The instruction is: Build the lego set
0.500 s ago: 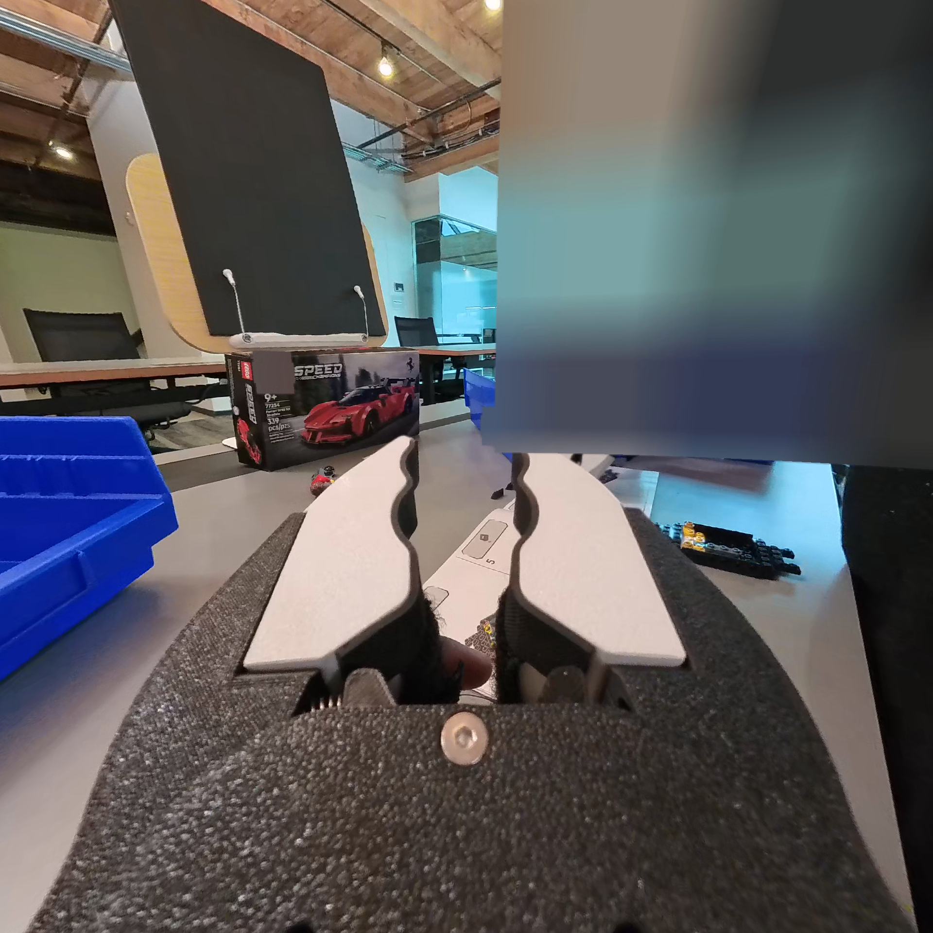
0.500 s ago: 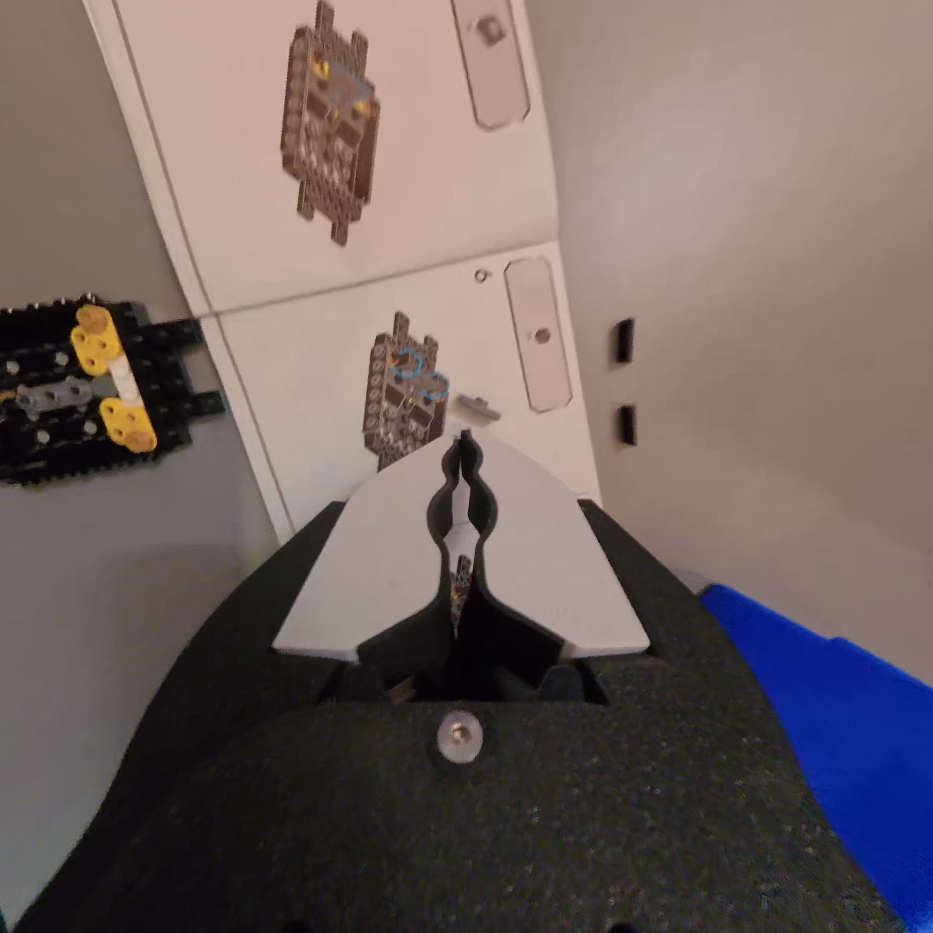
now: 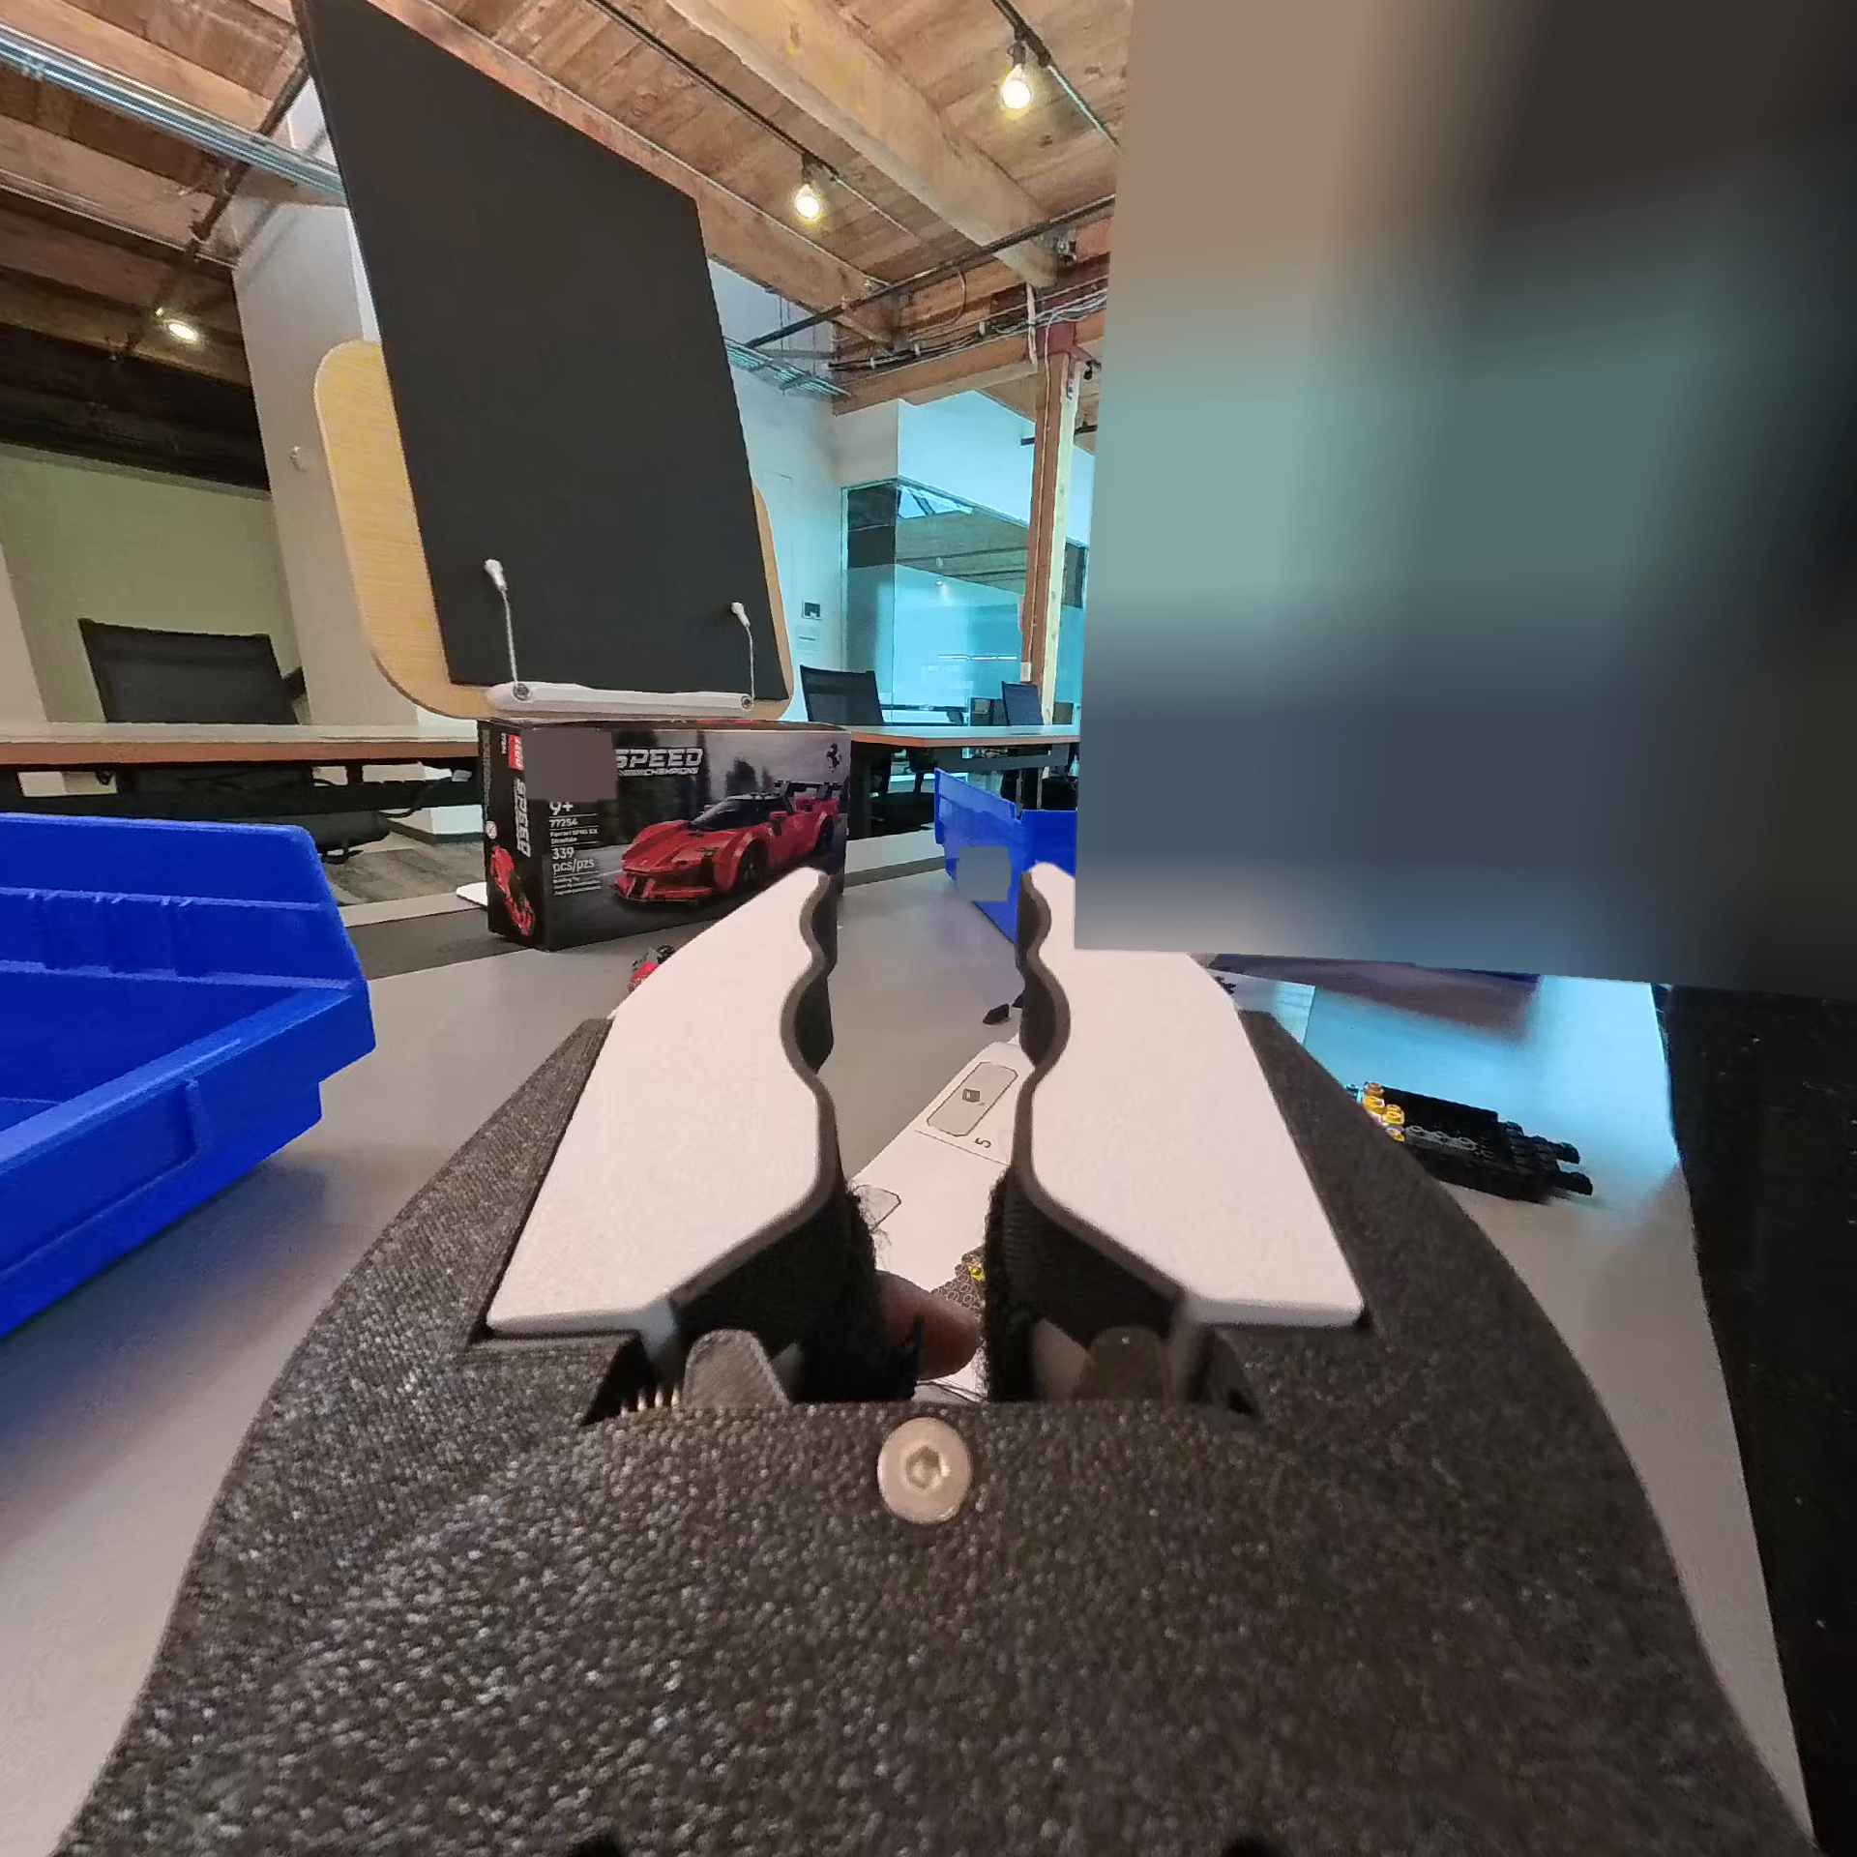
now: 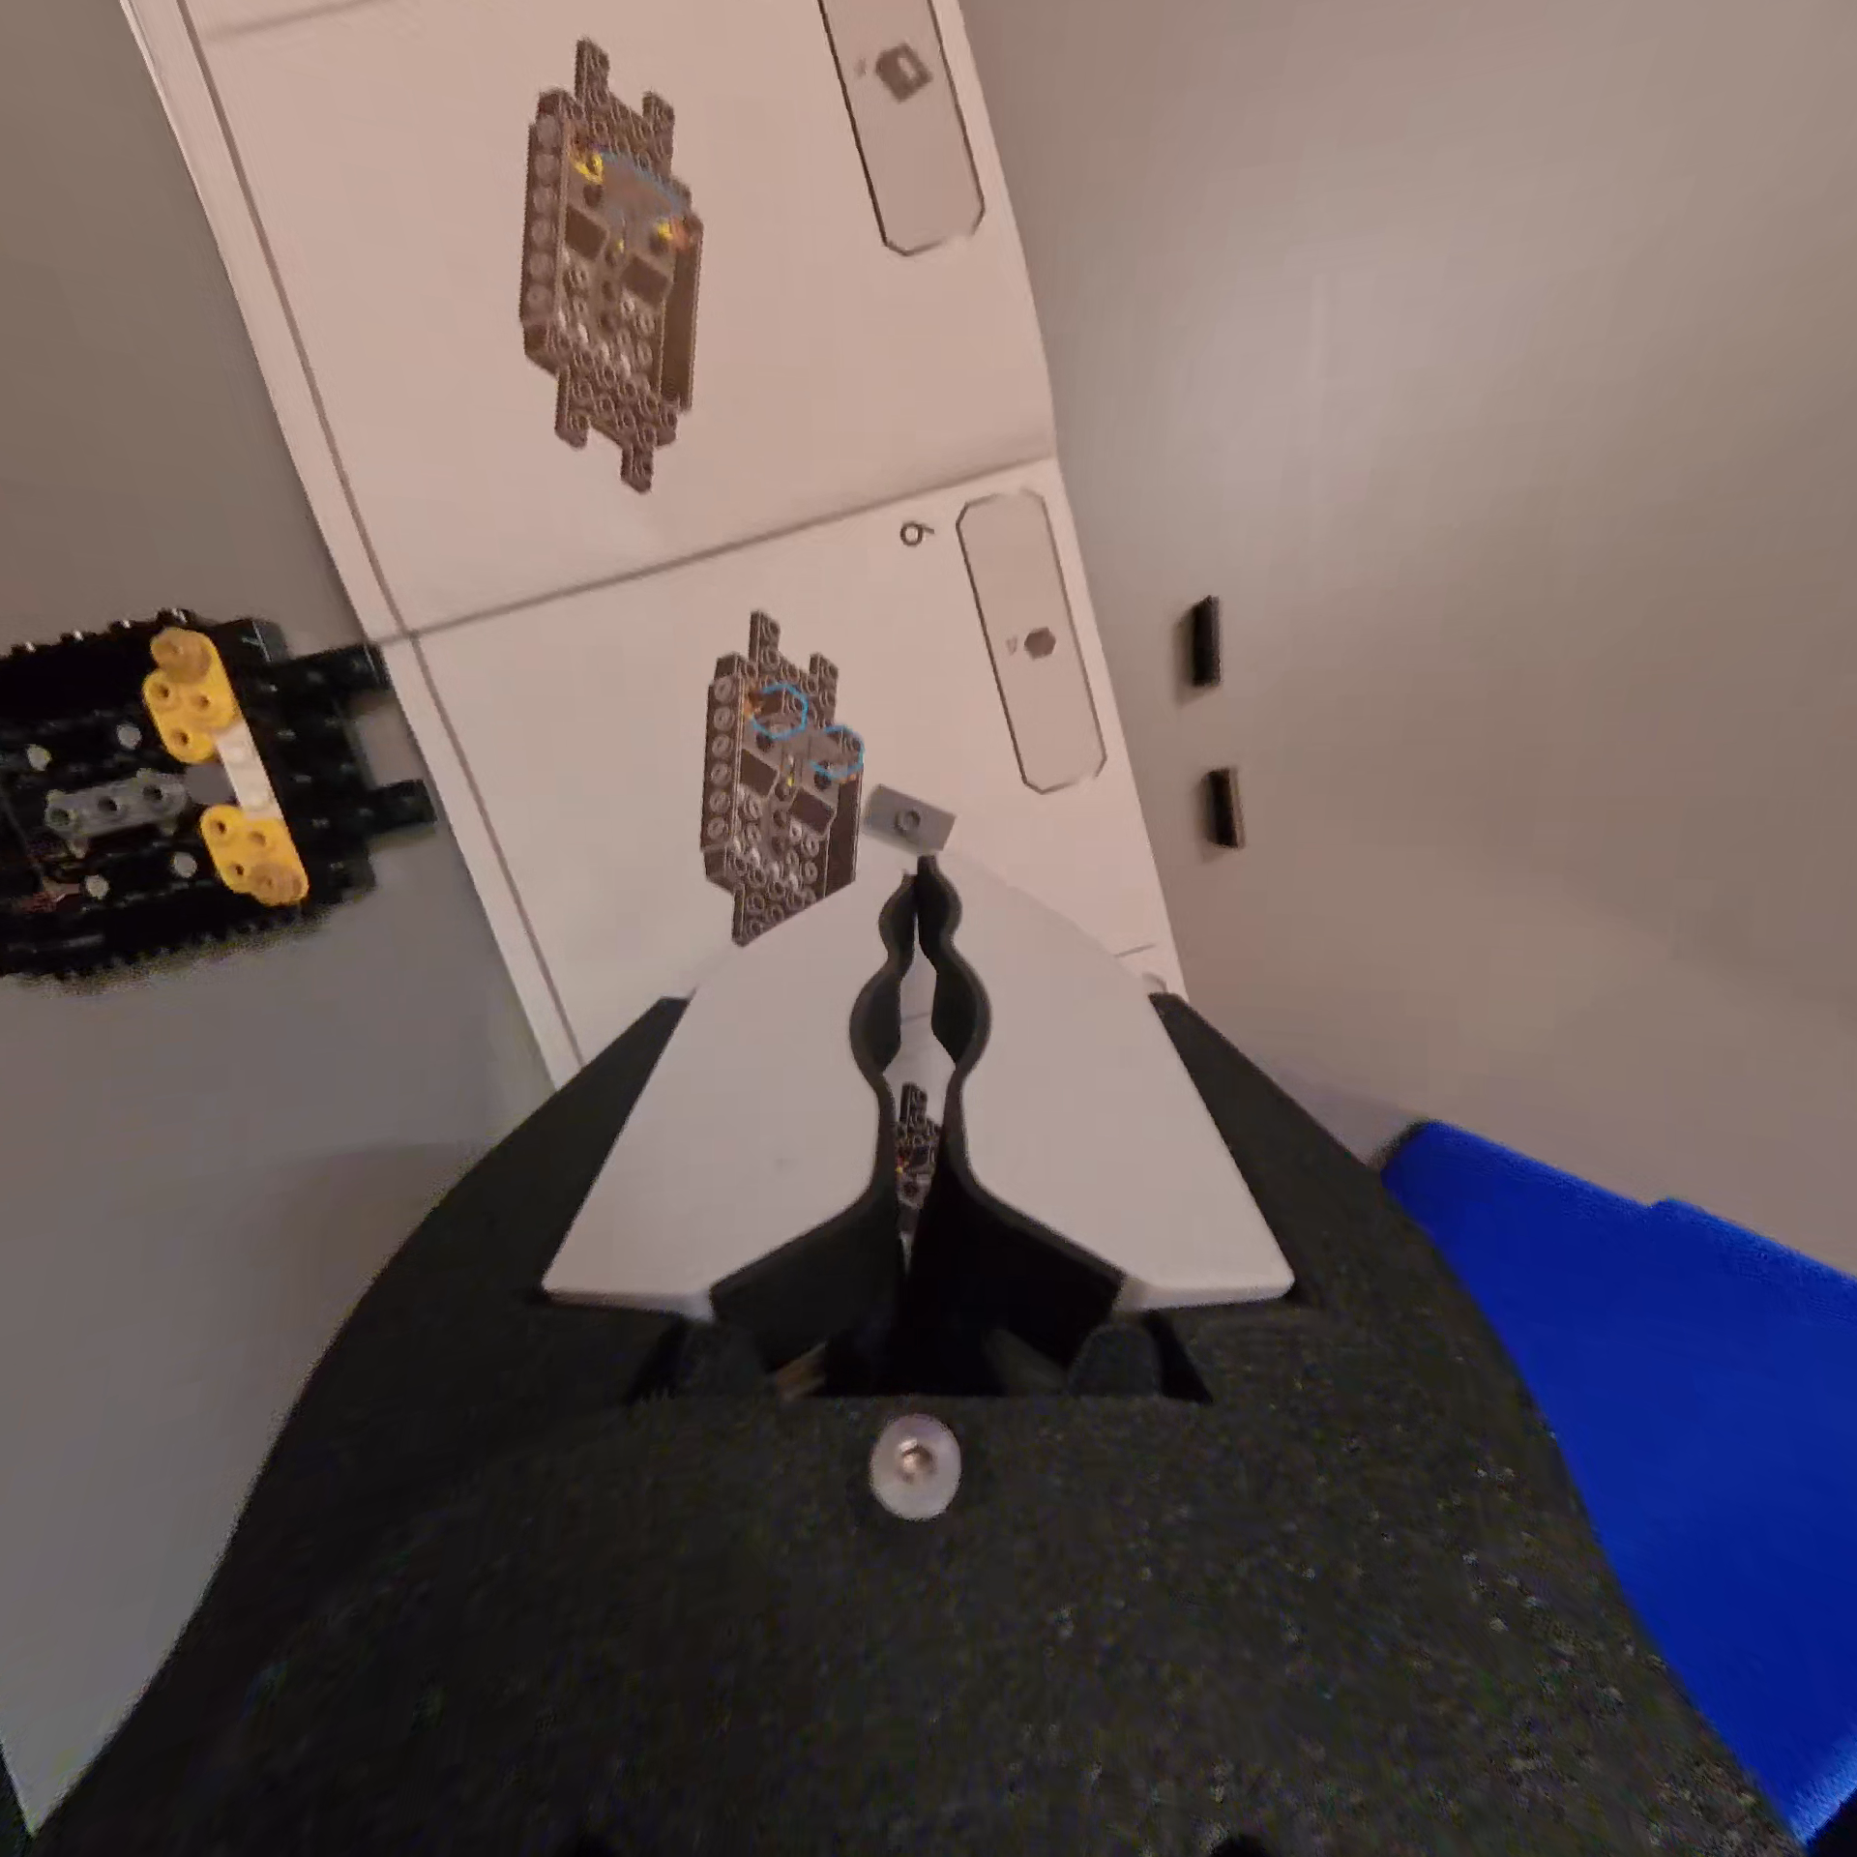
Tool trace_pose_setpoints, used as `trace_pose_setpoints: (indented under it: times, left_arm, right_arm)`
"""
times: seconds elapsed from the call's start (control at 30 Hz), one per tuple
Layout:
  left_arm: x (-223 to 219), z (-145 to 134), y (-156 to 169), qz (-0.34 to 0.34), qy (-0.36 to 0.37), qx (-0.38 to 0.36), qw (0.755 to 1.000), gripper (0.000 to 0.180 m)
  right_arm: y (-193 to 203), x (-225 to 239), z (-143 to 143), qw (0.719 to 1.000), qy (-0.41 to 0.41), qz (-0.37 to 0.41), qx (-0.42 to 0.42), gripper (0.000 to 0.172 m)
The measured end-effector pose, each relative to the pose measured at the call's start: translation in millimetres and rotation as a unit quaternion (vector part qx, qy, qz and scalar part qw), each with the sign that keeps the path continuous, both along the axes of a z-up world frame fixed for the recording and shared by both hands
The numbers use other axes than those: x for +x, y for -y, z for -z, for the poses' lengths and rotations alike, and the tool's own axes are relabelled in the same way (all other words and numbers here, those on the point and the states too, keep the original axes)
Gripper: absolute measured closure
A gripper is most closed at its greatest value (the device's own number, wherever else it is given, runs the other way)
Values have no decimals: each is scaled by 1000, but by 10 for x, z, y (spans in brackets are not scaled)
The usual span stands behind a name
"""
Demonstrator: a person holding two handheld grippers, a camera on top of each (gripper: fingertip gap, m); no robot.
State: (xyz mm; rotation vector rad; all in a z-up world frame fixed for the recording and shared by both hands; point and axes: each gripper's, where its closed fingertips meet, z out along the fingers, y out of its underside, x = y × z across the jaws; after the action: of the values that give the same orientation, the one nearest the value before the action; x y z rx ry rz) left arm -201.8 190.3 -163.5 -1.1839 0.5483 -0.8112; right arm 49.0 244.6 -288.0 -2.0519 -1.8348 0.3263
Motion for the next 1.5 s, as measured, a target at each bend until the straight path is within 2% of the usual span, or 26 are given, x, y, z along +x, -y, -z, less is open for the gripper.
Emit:
trace_pose_setpoints:
  times: [0.1, 0.17, 0.23, 0.4, 0.5, 0.53, 0.6, 0.63, 0.73, 0.8, 0.83, 0.87, 0.9, 0.93, 1.27, 1.5]
  left_arm:
    - [-1, 4, -7, -1, -1, -3, 1000, 147]
    - [3, 20, -18, -8, -10, -5, 1000, 147]
    - [6, 31, -31, -15, -15, -9, 1000, 147]
    - [30, 90, -75, -16, -31, -37, 999, 147]
    - [80, 138, -91, -15, -54, -45, 997, 147]
    - [93, 151, -95, -19, -62, -46, 997, 148]
    - [120, 193, -105, -24, -83, -52, 995, 148]
    - [132, 219, -109, -25, -93, -58, 994, 148]
    - [141, 285, -152, -30, -110, -83, 990, 148]
    - [143, 326, -196, -39, -118, -99, 987, 149]
    - [145, 347, -220, -45, -123, -107, 986, 149]
    - [151, 370, -238, -50, -131, -113, 984, 149]
    - [159, 390, -253, -54, -139, -118, 982, 150]
    - [162, 407, -268, -59, -144, -122, 980, 150]
    - [150, 516, -372, -80, -162, -165, 970, 151]
    - [181, 598, -406, -80, -185, -187, 961, 151]
  right_arm:
    - [36, 69, -79, 1000, -13, 8, -3, 172]
    - [73, 116, -268, 999, -39, 21, -8, 171]
    - [89, 218, -605, 996, -77, 42, -4, 169]
    - [-357, 1006, -1607, 978, -126, 132, 99, 141]
    - [-592, 1467, -1774, 977, -95, 149, 117, 127]
    - [-647, 1557, -1762, 980, -83, 141, 117, 131]
    - [-754, 1674, -1693, 985, -61, 108, 124, 166]
    - [-797, 1701, -1633, 987, -53, 92, 119, 171]
    - [-890, 1718, -1395, 995, -26, 54, 79, 169]
    - [-939, 1698, -1245, 998, -8, 27, 58, 153]
    - [-954, 1693, -1176, 999, 3, 12, 48, 152]
    - [-966, 1684, -1122, 999, 12, -6, 43, 157]
    - [-983, 1667, -1083, 999, 16, -25, 43, 171]
    - [-1010, 1649, -1050, 998, 18, -38, 44, 171]
    - [-924, 1499, -516, 986, 69, -146, -49, 153]
    - [-878, 1503, -73, 983, 110, -132, -67, 153]
